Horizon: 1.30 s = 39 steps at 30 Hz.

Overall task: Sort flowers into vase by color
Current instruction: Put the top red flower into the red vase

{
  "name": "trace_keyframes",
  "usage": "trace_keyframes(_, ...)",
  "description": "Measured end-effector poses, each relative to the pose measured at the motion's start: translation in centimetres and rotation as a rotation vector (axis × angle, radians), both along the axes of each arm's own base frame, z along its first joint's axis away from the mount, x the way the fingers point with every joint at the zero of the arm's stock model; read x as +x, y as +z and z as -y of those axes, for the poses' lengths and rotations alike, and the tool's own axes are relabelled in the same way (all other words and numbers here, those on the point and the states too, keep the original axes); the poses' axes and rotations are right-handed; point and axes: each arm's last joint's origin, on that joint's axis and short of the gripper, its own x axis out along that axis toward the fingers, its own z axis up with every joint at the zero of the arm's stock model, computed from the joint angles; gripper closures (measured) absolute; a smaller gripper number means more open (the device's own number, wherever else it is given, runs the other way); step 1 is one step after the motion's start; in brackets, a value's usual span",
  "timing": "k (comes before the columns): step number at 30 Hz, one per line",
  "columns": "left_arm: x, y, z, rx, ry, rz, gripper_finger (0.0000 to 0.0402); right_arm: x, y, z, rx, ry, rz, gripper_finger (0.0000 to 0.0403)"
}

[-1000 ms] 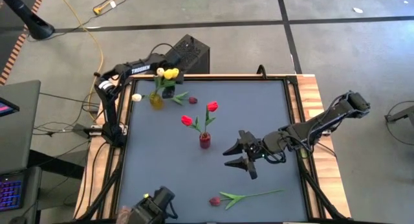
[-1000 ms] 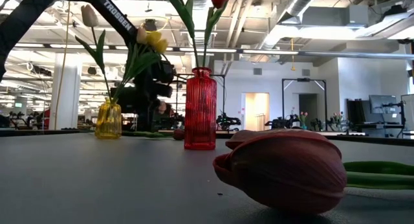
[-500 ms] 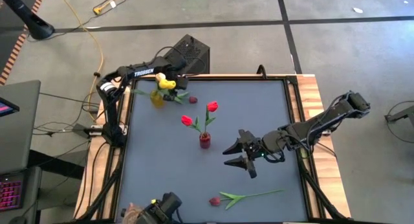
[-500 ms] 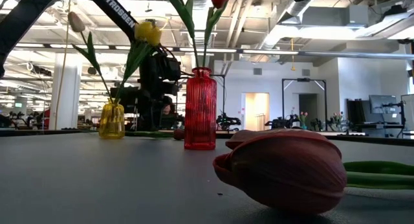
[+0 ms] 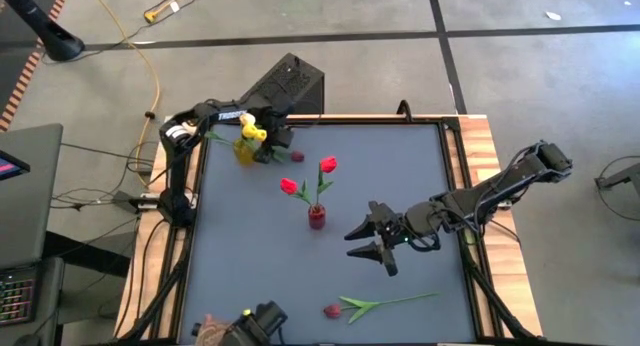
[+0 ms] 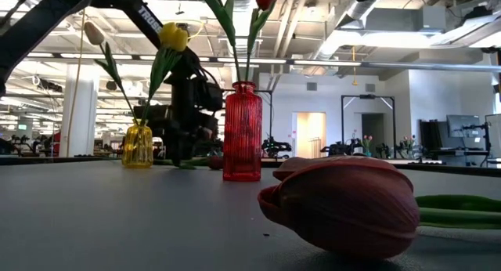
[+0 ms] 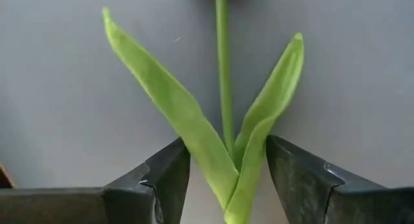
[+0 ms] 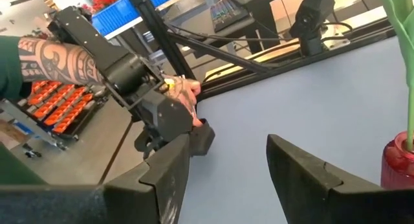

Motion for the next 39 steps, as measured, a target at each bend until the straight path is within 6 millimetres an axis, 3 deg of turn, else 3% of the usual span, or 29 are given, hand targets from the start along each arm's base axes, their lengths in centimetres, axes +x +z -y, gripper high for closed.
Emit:
trace_keyframes(7, 0.7, 0.1, 0.2, 0.077, -0.049, -0.017, 0.0224, 0.0, -0.2, 0.0, -0.007, 0.003, -0.018, 0.0171)
trace_keyframes(10, 0.6, 0.1, 0.2, 0.075, -0.054, -0.018, 0.0262, -0.1, -0.3, 0.0, -0.011, 0.004, -0.026, 0.0171)
trace_keyframes(16, 0.8, 0.3, 0.0, 0.084, -0.034, -0.014, 0.0381, -0.1, -0.4, 0.0, -0.015, 0.004, -0.034, 0.0171)
trace_keyframes(22, 1.5, 1.7, -0.7, 0.134, 0.004, 0.025, 0.0389, -0.1, -0.4, 0.0, -0.015, 0.003, -0.035, 0.0171)
trace_keyframes(30, 3.2, 6.0, -2.5, 0.235, 0.061, 0.143, 0.0389, 0.0, -0.4, 0.3, -0.012, 0.005, -0.037, 0.0171)
trace_keyframes(39, 4.7, 14.0, -4.7, 0.449, 0.187, 0.347, 0.0388, 0.0, -0.4, 0.3, -0.012, 0.006, -0.037, 0.0171)
